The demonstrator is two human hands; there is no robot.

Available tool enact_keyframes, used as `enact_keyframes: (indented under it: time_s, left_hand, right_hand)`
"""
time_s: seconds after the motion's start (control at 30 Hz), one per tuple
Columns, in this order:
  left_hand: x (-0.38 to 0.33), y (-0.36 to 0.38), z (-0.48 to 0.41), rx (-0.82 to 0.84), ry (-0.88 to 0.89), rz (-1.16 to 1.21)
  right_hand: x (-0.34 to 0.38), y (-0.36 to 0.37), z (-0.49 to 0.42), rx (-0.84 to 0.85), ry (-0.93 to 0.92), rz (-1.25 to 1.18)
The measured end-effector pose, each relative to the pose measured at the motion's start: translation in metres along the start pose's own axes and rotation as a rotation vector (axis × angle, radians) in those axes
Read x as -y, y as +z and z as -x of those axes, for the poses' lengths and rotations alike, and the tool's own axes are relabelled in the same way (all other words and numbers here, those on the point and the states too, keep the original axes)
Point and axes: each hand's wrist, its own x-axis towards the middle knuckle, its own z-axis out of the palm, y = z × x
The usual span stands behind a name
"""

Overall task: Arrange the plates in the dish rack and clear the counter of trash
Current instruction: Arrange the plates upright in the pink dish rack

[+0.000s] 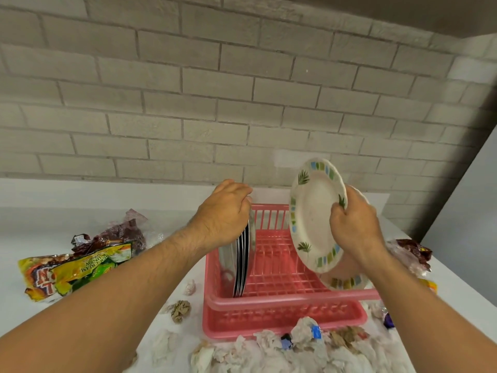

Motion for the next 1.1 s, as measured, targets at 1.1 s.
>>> enact_keyframes:
  time_s: [1.1]
  left_hand:
    - [-0.001,-0.003,-0.001,-0.037,-0.034,0.038]
  right_hand:
    - [-0.04,0.003,0.027,0.107,0.16,0.005]
